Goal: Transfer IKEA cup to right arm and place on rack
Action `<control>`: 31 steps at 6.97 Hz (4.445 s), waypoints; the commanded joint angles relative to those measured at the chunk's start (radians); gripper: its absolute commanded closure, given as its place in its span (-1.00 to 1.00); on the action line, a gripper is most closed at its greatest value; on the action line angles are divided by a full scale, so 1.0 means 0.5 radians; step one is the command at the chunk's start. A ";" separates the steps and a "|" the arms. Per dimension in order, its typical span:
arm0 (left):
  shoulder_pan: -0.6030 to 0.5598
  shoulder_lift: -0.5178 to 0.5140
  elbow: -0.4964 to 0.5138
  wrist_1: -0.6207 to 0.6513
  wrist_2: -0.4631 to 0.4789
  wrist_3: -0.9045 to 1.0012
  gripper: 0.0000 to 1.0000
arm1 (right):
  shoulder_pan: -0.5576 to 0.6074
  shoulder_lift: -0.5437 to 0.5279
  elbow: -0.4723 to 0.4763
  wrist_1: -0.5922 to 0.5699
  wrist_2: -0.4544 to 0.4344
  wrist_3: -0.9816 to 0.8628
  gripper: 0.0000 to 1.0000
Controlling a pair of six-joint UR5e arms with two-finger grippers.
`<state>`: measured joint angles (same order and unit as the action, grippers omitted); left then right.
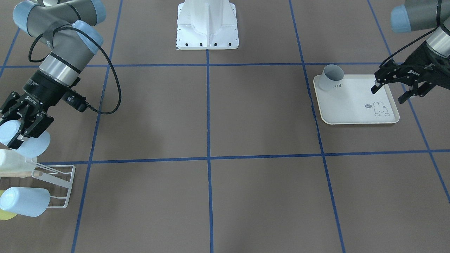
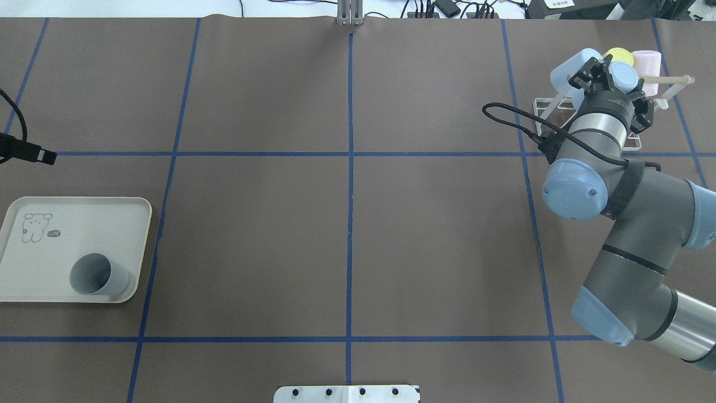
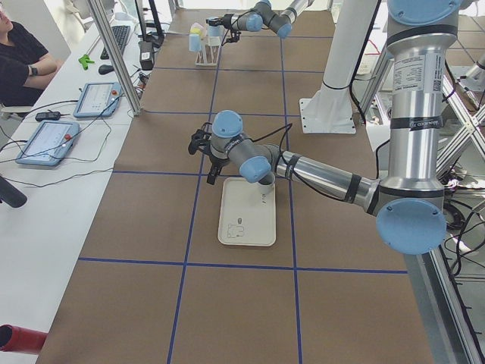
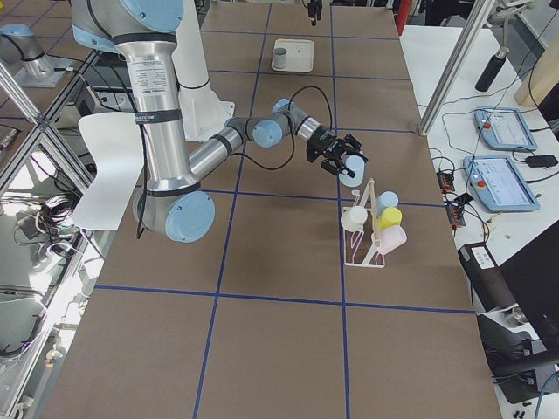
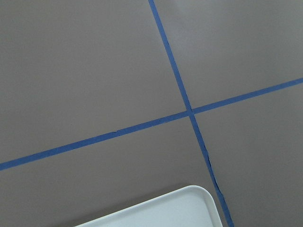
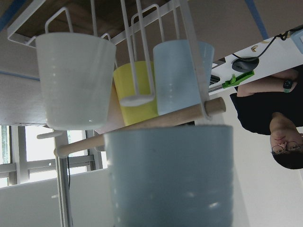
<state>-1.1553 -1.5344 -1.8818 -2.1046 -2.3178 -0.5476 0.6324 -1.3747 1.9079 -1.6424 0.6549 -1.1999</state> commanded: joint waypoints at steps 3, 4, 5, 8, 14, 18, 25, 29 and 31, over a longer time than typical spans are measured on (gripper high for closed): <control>0.001 -0.005 -0.001 0.000 0.000 -0.003 -1.00 | 0.039 0.000 -0.094 0.198 0.003 -0.134 0.80; 0.001 -0.005 -0.001 0.000 0.000 -0.003 -1.00 | 0.051 0.000 -0.107 0.198 0.006 -0.134 0.79; 0.001 -0.005 -0.001 0.000 0.000 -0.003 -1.00 | 0.060 0.000 -0.122 0.198 0.006 -0.134 0.79; 0.001 -0.008 -0.004 0.000 0.000 -0.003 -1.00 | 0.064 0.013 -0.223 0.268 0.003 -0.131 0.72; 0.001 -0.008 -0.004 0.000 0.000 -0.003 -1.00 | 0.033 0.025 -0.383 0.441 0.006 -0.131 -0.07; 0.001 -0.008 0.002 0.000 0.000 -0.003 -1.00 | 0.033 0.028 -0.371 0.444 0.009 -0.183 -0.96; 0.113 -0.024 -0.065 -0.031 0.195 -0.328 -1.00 | 0.143 0.319 -0.070 0.447 1.071 1.229 -0.95; 0.429 0.114 -0.246 -0.028 0.330 -0.433 -1.00 | 0.143 0.280 -0.018 0.896 1.766 2.815 -0.98; 0.614 0.239 -0.255 -0.031 0.509 -0.457 -1.00 | 0.125 0.240 -0.012 1.173 1.990 3.270 -0.99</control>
<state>-0.8938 -1.4551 -2.0038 -2.1181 -2.1016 -0.7719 0.7019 -1.2432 1.8989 -1.1216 1.5856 0.3062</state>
